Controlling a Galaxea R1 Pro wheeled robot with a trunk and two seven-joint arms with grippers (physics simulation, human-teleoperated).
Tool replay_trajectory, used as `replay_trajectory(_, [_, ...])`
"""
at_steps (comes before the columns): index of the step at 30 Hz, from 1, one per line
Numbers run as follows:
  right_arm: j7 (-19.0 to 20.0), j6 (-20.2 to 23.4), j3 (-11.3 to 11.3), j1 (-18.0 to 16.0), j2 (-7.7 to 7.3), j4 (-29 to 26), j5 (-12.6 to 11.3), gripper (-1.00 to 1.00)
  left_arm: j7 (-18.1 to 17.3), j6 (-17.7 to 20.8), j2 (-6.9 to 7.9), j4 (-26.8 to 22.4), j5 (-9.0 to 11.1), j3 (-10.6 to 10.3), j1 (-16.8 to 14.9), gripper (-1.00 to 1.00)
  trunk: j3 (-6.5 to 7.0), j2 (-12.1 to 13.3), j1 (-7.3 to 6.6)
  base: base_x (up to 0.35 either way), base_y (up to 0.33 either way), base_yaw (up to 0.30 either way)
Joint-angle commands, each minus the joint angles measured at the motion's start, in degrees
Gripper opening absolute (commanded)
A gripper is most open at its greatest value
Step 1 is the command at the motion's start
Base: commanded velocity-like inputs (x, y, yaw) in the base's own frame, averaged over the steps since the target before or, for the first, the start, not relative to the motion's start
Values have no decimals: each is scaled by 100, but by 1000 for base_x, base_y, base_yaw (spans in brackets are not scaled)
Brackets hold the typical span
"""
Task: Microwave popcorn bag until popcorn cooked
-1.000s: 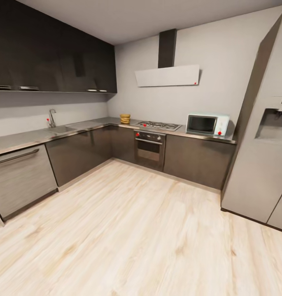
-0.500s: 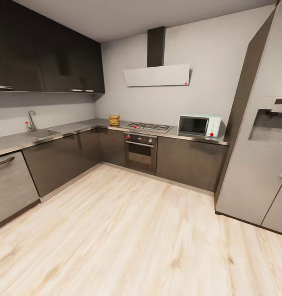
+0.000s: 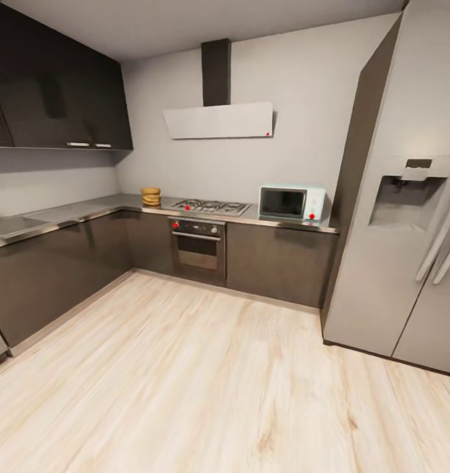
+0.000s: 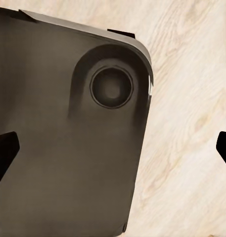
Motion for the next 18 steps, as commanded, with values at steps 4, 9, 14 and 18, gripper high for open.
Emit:
replay_trajectory(4, [-36,-11,21,-2,1,4,52,100,18,-40,-2,-6,24,5,2,100,4,-2,4,326,0,-246])
replay_trajectory(9, [-36,-11,22,-2,6,4,52,100,18,-41,-2,-6,22,5,2,100,14,-2,4,326,0,-246])
replay_trajectory(14, [-36,-11,22,-2,4,4,52,100,18,-41,-2,-6,23,5,2,100,24,-2,4,326,0,-246])
replay_trajectory(18, [-36,-11,22,-2,3,4,54,100,18,-41,-2,-6,23,3,2,100,26,-2,4,326,0,-123])
